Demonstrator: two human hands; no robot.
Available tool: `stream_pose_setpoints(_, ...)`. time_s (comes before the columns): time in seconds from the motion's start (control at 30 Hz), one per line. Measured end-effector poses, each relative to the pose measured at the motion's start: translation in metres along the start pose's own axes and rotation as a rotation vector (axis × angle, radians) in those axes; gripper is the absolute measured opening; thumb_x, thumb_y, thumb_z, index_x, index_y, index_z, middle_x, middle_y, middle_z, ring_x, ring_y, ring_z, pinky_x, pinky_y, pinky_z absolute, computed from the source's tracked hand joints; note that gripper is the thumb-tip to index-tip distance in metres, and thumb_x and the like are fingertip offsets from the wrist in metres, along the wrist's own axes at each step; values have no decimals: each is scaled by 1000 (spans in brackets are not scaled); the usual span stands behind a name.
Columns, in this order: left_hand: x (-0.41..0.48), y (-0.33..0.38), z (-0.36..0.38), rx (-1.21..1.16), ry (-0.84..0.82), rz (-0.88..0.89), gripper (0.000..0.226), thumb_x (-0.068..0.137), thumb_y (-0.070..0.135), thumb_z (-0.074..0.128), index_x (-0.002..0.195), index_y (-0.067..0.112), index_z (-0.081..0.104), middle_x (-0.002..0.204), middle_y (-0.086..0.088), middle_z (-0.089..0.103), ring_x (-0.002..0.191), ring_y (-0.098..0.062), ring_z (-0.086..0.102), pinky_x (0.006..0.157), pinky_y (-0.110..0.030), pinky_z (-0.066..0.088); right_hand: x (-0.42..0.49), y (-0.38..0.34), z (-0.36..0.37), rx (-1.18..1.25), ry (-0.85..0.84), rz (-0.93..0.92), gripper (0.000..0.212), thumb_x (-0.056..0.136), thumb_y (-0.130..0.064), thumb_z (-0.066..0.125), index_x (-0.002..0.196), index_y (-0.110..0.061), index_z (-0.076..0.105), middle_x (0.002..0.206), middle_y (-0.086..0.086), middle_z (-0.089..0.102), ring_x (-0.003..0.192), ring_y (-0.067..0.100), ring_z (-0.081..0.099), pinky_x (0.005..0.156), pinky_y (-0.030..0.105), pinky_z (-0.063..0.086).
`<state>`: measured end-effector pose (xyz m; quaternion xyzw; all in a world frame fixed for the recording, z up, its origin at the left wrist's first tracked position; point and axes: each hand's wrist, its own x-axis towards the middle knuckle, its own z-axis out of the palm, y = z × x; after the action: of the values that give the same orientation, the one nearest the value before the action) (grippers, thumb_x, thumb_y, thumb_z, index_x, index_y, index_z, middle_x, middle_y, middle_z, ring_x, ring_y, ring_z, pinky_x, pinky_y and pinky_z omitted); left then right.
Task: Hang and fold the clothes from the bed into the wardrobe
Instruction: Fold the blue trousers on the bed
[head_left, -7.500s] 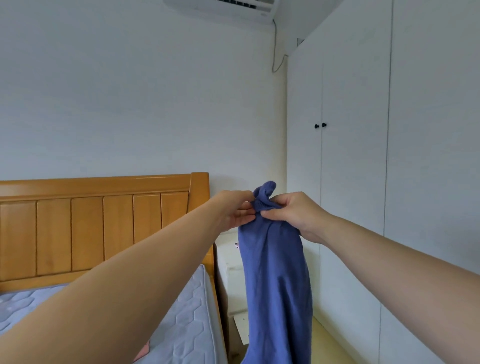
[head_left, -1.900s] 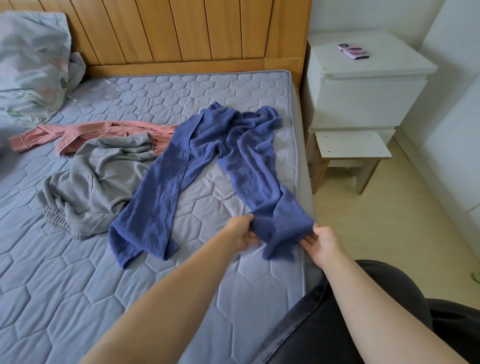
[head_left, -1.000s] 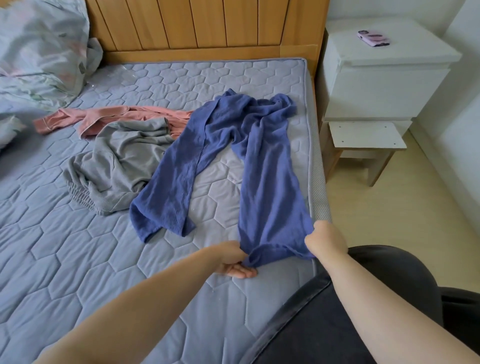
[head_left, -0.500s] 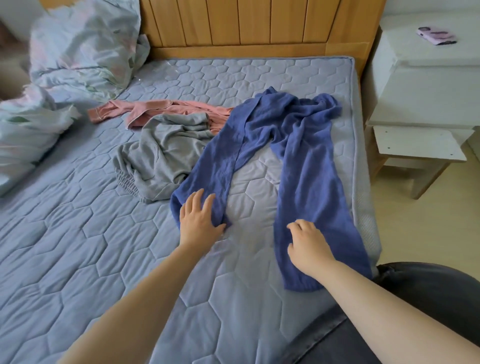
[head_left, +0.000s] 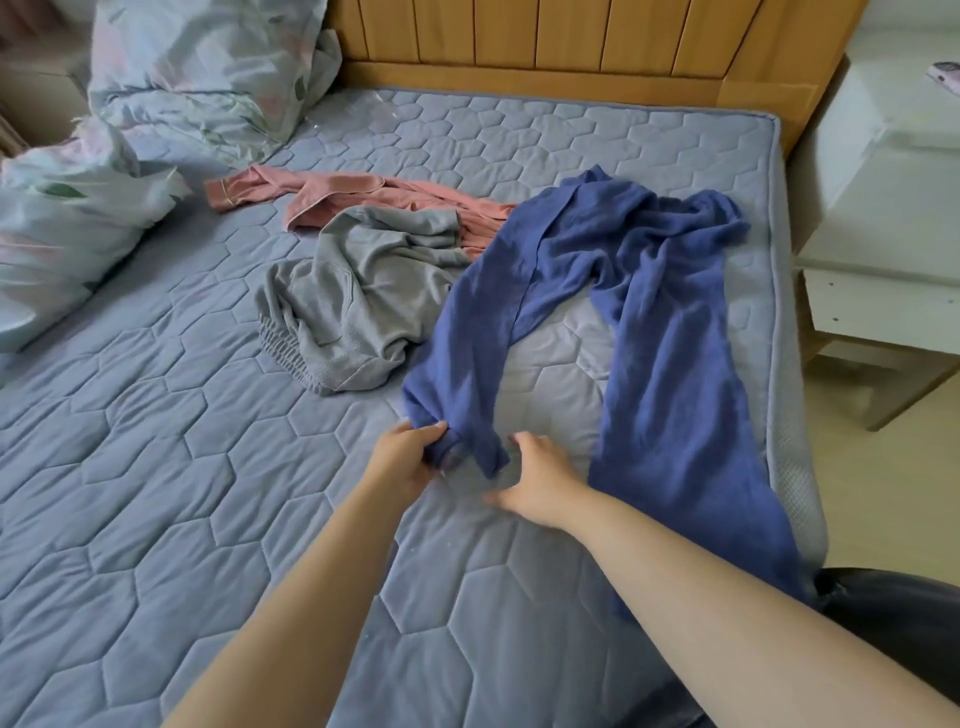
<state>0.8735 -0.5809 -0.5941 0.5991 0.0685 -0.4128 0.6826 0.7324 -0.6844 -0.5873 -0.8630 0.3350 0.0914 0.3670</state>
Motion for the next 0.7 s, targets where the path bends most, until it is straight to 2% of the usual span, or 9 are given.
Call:
stream_pose_setpoints(0.17,-9,0,-7,33,-104,-40,15,92,-8,49,84,0,58,62,-9,63,48,-12,55,43,-20,43,16,-15,10,14,42,105,63,77,-43,72,126,-12,49,127,9,45,122,29,42,99,41,42)
stream_pose_setpoints(0.23,-13,2,-9,64,-147,-54,15,92,-7,50,84,1,59,61,-8,61,48,-12,53,42,-19,42,20,-17,9,115,111,85,24,82,-33,68,92,-11,61,103,10,53,99,27,51,83,34,46)
stream_pose_setpoints(0.27,-14,3,-11,84,-166,-62,14,92,-6,50,83,1,59,59,-7,60,46,-11,52,42,-19,41,21,-16,7,219,148,81,22,84,-26,67,70,-14,55,83,7,53,82,24,49,68,30,43)
stream_pose_setpoints(0.33,-16,5,-17,119,-179,-71,13,91,-6,50,83,1,58,57,-6,56,44,-11,48,41,-19,38,20,-14,1,542,155,149,39,85,-16,68,54,-17,44,58,1,46,65,19,42,55,29,32)
stream_pose_setpoints(0.37,-17,6,-22,118,-184,-76,13,91,-6,50,82,2,56,57,-6,54,43,-10,46,40,-19,38,18,-12,-4,831,146,201,34,86,-12,67,56,-15,50,56,0,51,65,18,45,57,28,34)
stream_pose_setpoints(0.43,-20,11,-34,50,-231,-121,10,87,-5,54,83,4,55,58,-5,50,43,-9,44,40,-18,38,12,-7,-14,1400,-2,290,17,90,-9,61,74,-9,67,73,5,68,74,20,61,67,30,47)
stream_pose_setpoints(0.5,-24,14,-48,6,-300,-212,9,79,0,60,85,6,57,59,-4,50,43,-9,44,40,-17,39,4,2,-18,1624,-133,311,25,93,-6,54,79,-7,75,82,7,74,73,19,70,65,31,56)
stream_pose_setpoints(0.6,-29,9,-65,328,-274,-316,16,81,-1,61,92,11,60,59,-2,53,41,-9,43,38,-15,38,-9,9,-4,1355,-154,501,21,91,8,50,76,0,63,56,6,68,44,15,65,38,20,48)
stream_pose_setpoints(0.7,-34,9,-72,396,-281,-282,20,80,1,65,96,13,61,58,1,54,42,-8,43,38,-15,37,-19,5,11,1104,-177,556,15,86,13,56,84,-1,59,66,8,65,55,18,62,44,25,51)
